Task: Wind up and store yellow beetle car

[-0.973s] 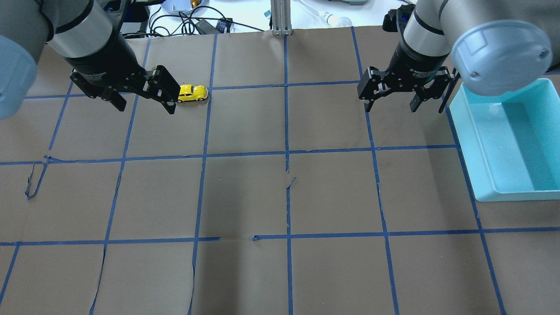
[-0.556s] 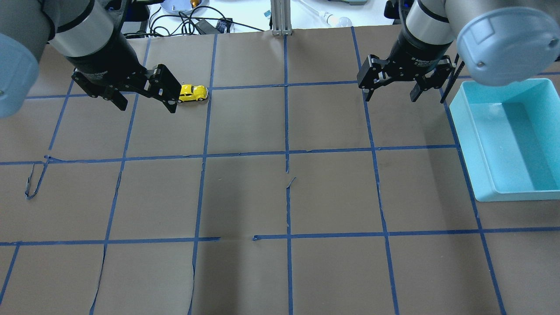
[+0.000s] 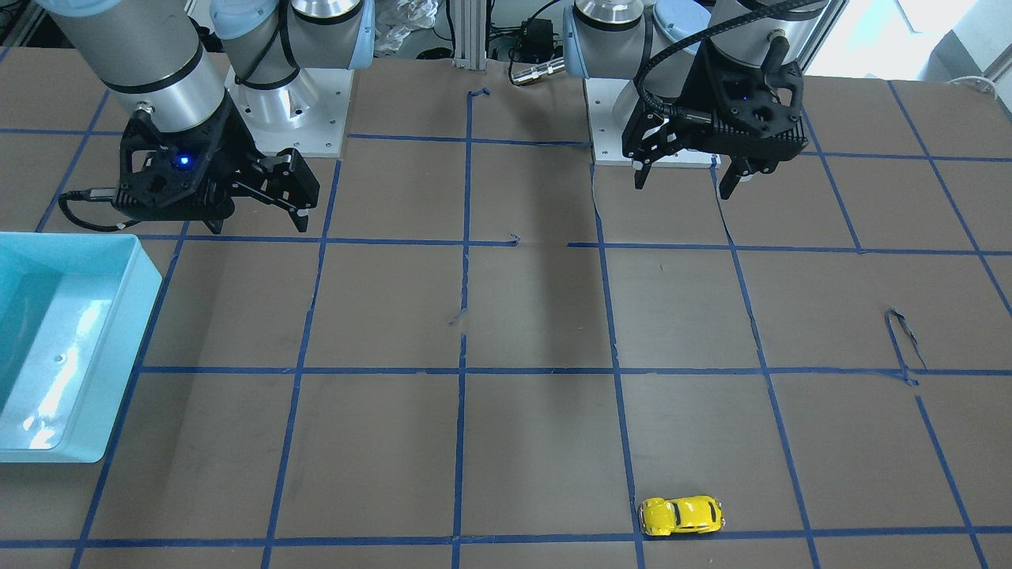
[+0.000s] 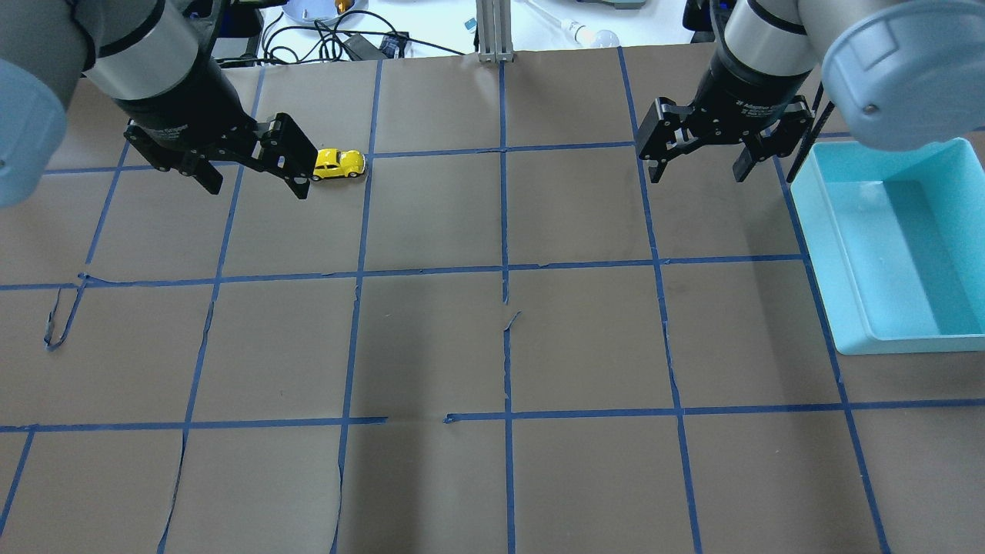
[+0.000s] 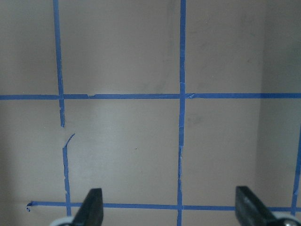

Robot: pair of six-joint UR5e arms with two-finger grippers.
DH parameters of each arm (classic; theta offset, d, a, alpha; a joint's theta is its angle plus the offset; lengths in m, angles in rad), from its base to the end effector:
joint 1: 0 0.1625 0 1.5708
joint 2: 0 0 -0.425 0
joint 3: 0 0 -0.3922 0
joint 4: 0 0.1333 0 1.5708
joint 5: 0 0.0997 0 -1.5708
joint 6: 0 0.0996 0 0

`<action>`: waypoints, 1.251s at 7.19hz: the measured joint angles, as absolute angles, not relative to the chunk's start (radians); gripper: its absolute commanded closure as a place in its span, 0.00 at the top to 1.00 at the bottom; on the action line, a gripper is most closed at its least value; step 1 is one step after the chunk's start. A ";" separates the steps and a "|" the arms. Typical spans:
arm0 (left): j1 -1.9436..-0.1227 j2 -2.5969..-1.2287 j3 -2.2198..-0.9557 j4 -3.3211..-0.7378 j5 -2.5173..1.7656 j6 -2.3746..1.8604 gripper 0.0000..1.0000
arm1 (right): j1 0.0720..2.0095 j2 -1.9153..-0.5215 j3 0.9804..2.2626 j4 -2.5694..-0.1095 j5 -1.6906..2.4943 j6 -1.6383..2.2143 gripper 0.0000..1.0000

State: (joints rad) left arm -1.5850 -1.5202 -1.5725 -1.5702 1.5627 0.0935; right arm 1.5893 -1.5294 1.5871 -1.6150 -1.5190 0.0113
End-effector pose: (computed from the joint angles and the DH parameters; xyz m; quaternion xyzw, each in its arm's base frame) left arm -0.1408 -0.4728 0.5116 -0.0539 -0.9982 0.0249 0.0031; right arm 0.1478 -0.5048 0.4637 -0.0034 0.9996 0.0071 0.0258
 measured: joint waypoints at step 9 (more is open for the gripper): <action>-1.584 -1.525 -1.566 -1.572 1.563 0.096 1.00 | 1.575 -1.525 1.622 -1.608 -1.618 -0.057 1.00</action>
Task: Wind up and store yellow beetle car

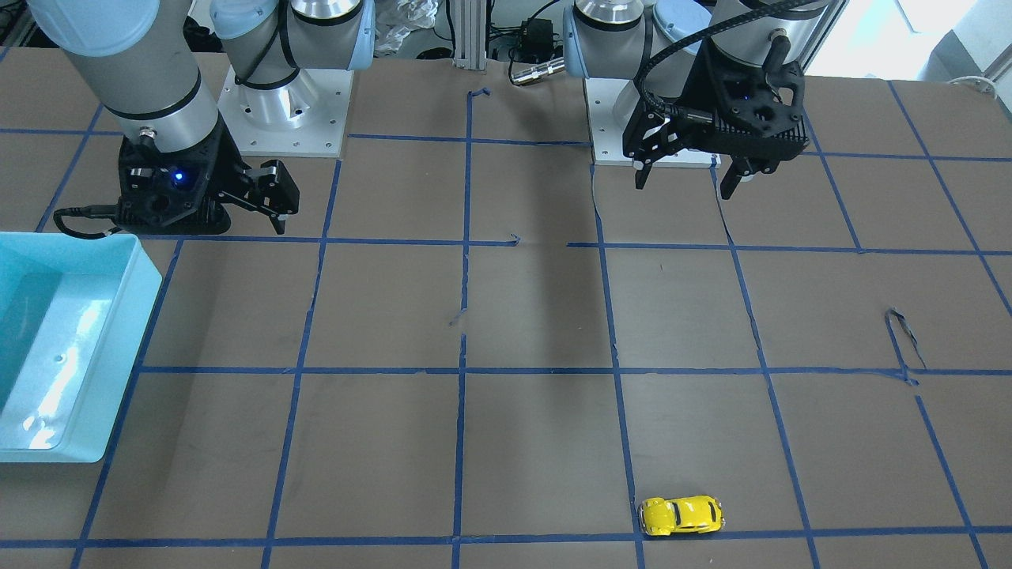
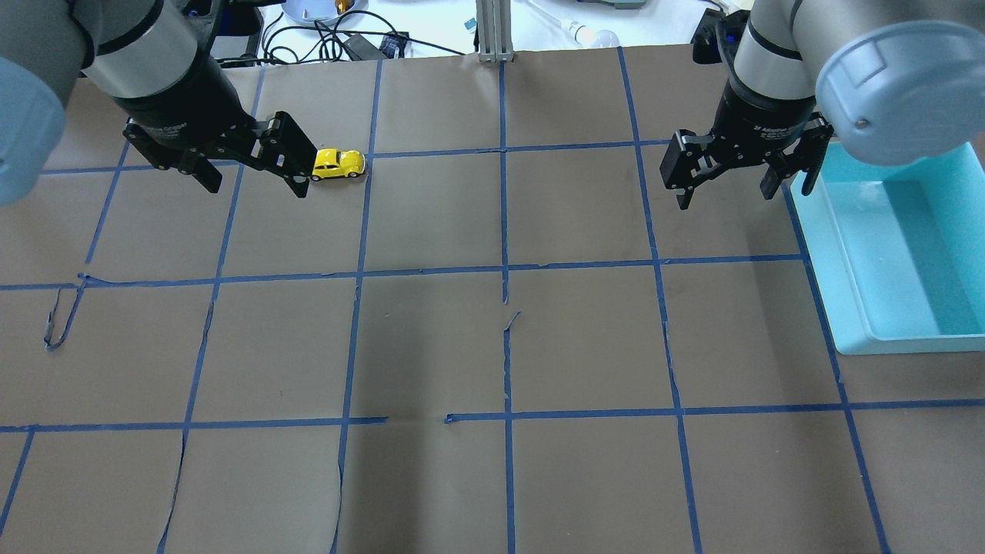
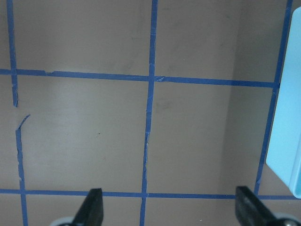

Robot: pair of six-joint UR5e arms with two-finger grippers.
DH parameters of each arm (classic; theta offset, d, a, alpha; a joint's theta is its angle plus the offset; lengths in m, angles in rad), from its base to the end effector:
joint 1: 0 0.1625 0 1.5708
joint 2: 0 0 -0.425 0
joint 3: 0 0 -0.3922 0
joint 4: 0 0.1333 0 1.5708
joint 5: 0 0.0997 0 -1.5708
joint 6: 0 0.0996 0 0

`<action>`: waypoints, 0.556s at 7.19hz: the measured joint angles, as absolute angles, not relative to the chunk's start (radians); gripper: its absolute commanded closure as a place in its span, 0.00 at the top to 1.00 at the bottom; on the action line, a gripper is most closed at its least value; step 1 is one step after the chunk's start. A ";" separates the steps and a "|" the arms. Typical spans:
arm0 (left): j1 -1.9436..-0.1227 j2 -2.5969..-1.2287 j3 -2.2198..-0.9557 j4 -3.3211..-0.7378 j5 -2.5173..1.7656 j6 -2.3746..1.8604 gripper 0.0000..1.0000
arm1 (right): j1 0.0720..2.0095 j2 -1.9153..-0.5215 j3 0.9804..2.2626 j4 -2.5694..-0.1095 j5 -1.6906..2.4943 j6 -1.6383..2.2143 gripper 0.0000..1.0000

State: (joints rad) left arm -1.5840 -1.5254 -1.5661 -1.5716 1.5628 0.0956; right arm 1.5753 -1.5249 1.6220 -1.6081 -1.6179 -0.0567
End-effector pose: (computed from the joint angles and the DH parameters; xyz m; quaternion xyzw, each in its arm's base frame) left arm -0.1404 -0.4751 0.5121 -0.0545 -0.9982 0.0248 0.0030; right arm 0.1309 -0.5028 0.4438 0.0313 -0.9988 -0.0305 0.0228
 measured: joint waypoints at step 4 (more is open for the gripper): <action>-1.569 -1.654 -1.518 -1.439 1.562 0.400 1.00 | 1.577 -1.531 1.617 -1.607 -1.617 -0.052 1.00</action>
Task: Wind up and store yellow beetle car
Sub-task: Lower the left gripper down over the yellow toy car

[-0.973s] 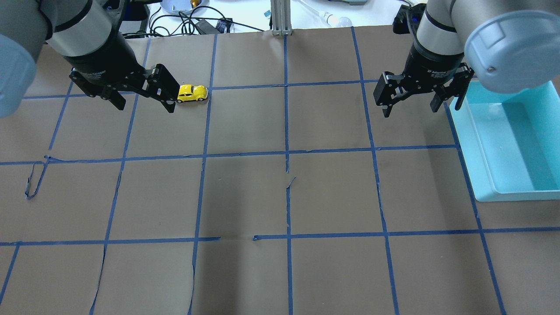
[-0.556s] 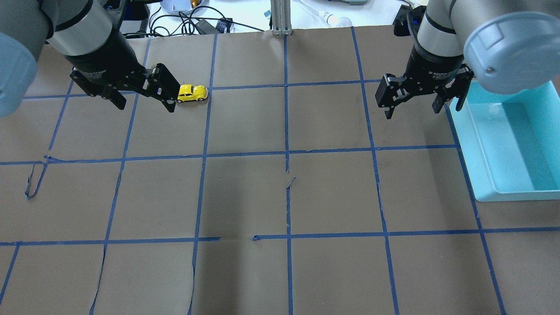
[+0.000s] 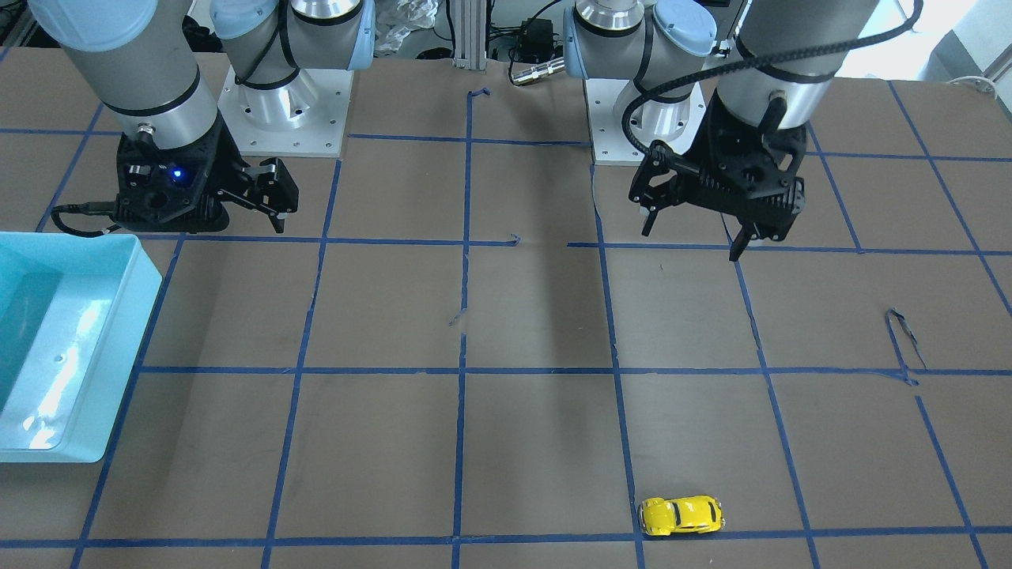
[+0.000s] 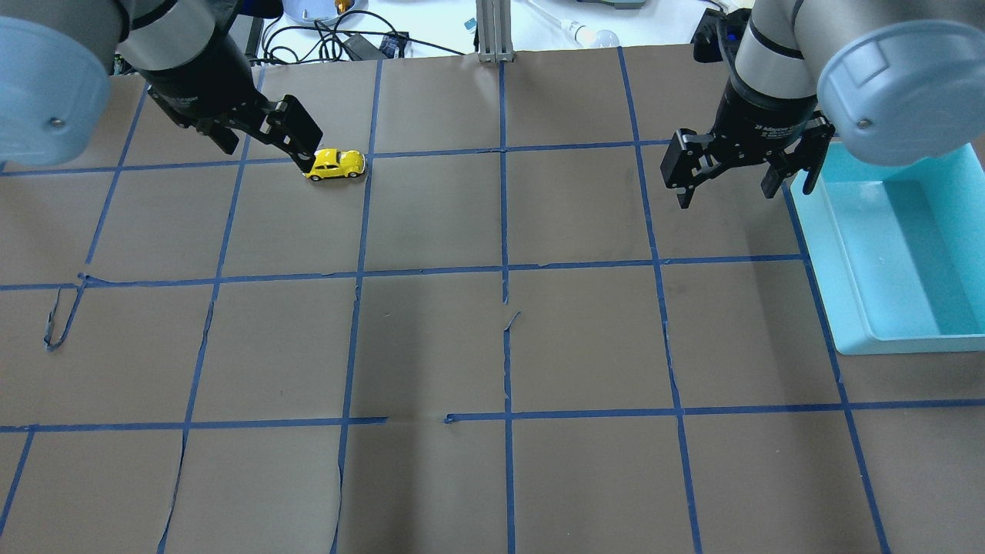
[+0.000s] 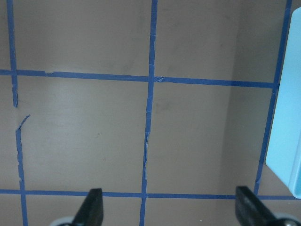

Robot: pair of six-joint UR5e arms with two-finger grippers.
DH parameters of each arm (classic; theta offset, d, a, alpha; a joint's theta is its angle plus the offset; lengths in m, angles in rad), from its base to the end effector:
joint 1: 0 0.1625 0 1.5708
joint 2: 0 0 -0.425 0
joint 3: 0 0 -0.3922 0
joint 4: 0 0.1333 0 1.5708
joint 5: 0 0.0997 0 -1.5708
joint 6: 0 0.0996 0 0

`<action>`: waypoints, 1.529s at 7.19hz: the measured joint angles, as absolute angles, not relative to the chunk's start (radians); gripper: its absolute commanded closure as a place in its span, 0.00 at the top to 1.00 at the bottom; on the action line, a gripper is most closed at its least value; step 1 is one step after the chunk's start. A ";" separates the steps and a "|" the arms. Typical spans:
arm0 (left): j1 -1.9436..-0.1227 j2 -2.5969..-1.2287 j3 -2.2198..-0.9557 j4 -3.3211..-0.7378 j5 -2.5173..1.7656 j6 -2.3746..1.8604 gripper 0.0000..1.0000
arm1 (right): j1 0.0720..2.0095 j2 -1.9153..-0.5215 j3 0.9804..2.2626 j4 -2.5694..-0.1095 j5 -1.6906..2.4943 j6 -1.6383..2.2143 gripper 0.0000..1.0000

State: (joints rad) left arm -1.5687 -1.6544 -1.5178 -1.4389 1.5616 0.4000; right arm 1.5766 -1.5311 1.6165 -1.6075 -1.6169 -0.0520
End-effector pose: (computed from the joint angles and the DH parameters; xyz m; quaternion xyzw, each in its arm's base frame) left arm -0.1331 -0.5370 0.4850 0.1976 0.9790 -0.0505 0.0056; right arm 0.1316 -0.5016 0.4495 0.0294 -0.9990 -0.0249 0.0225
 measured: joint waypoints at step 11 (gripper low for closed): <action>-1.470 -2.321 -1.176 -1.253 1.507 1.660 1.00 | 1.580 -1.560 1.614 -1.595 -1.600 -0.072 1.00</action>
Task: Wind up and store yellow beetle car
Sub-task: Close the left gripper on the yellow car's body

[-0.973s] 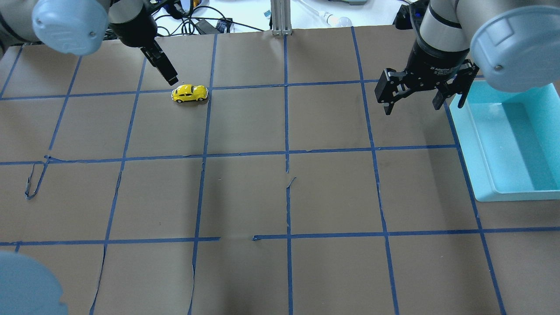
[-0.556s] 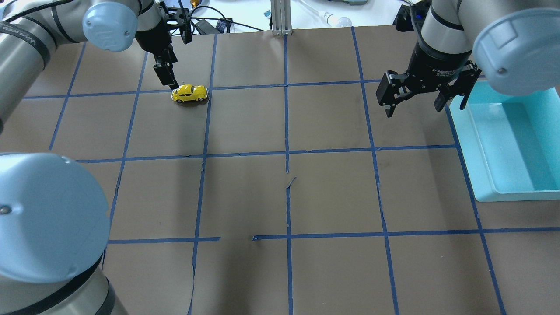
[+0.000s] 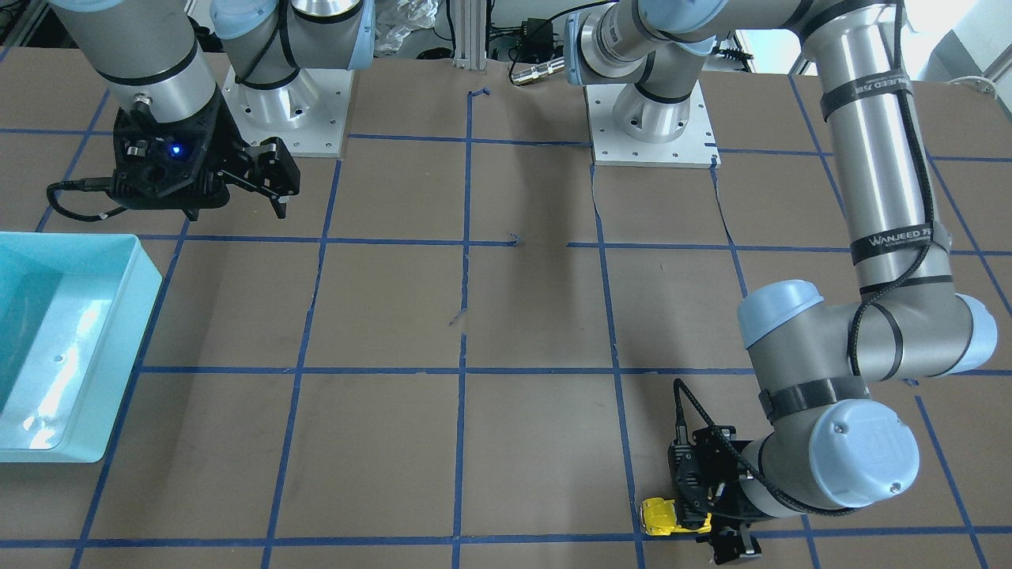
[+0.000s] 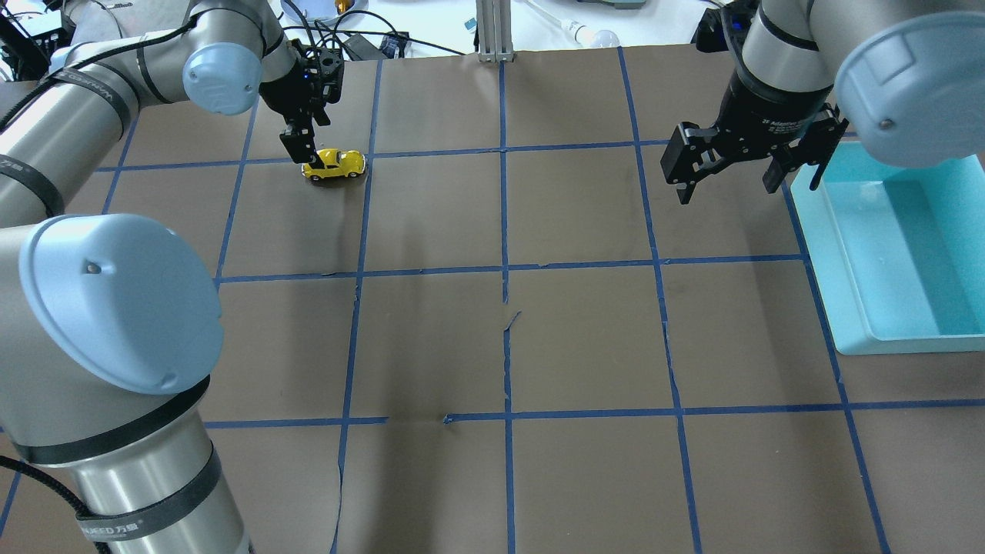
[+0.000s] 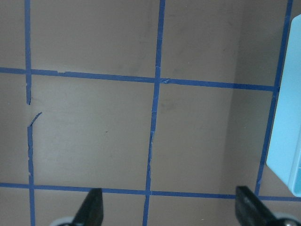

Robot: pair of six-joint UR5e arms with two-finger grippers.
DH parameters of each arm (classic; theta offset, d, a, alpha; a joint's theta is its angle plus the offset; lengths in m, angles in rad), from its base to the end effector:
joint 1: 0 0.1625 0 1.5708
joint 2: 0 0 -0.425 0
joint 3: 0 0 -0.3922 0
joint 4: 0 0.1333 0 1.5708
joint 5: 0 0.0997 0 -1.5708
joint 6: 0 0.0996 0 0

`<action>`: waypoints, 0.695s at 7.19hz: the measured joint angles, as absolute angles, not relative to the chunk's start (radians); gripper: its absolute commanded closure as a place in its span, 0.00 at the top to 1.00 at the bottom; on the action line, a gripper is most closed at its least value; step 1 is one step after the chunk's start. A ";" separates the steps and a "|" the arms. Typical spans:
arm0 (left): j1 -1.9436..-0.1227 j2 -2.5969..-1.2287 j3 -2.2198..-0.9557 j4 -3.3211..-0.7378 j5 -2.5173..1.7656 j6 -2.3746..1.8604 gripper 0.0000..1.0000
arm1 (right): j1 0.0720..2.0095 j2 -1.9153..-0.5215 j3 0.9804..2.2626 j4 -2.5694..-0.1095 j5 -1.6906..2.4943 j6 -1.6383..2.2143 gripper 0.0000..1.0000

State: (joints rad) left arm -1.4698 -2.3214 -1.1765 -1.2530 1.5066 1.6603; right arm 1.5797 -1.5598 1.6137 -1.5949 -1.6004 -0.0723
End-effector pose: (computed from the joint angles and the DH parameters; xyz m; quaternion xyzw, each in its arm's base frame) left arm -0.0630 -0.7635 0.2333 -0.7021 -0.7111 0.0125 0.0353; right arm 0.1347 -0.4918 0.4639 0.0408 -0.9989 -0.0154 0.0143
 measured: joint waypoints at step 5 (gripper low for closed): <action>-1.472 -2.370 -1.172 -1.231 1.533 1.612 0.84 | 1.577 -1.561 1.617 -1.590 -1.604 -0.069 1.00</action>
State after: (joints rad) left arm -1.4717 -2.3697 -1.1723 -1.2312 1.5327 1.6115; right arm 1.5771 -1.5607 1.6173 -1.5902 -1.6039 -0.0689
